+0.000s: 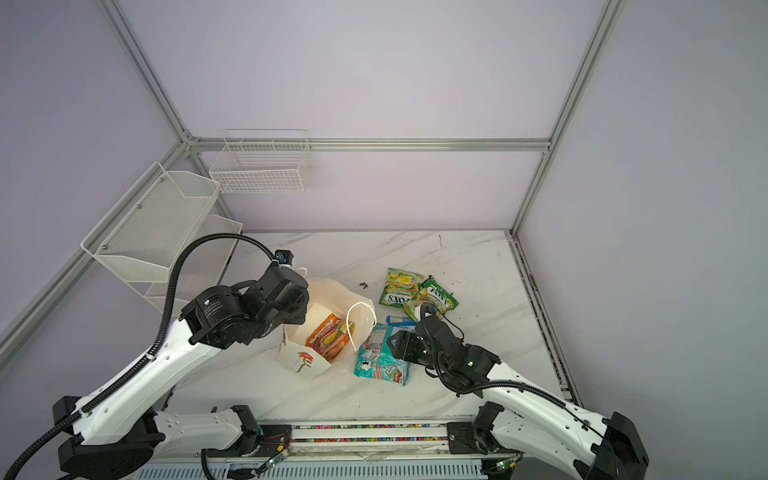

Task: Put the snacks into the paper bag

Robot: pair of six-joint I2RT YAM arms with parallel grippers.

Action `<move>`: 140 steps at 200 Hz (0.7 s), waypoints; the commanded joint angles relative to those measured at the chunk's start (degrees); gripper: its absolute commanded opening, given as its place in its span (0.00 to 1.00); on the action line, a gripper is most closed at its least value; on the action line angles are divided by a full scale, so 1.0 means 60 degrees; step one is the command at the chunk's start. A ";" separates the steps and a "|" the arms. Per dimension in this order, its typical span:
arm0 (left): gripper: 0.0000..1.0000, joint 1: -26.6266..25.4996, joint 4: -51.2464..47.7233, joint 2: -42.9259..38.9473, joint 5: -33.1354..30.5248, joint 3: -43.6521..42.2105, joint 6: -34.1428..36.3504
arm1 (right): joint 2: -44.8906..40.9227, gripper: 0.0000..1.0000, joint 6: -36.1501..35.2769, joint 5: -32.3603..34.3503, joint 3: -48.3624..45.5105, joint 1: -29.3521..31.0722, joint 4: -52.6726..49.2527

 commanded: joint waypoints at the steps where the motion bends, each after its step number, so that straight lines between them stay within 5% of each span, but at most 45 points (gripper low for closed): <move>1: 0.00 0.0065 0.0524 -0.0344 -0.0159 -0.0279 -0.0135 | 0.0117 0.71 0.0175 0.0013 -0.0116 -0.0026 0.0159; 140: 0.00 0.0058 0.0645 -0.0306 -0.0052 -0.0415 -0.0164 | 0.0442 0.71 0.0367 0.0255 -0.0476 -0.0032 0.0368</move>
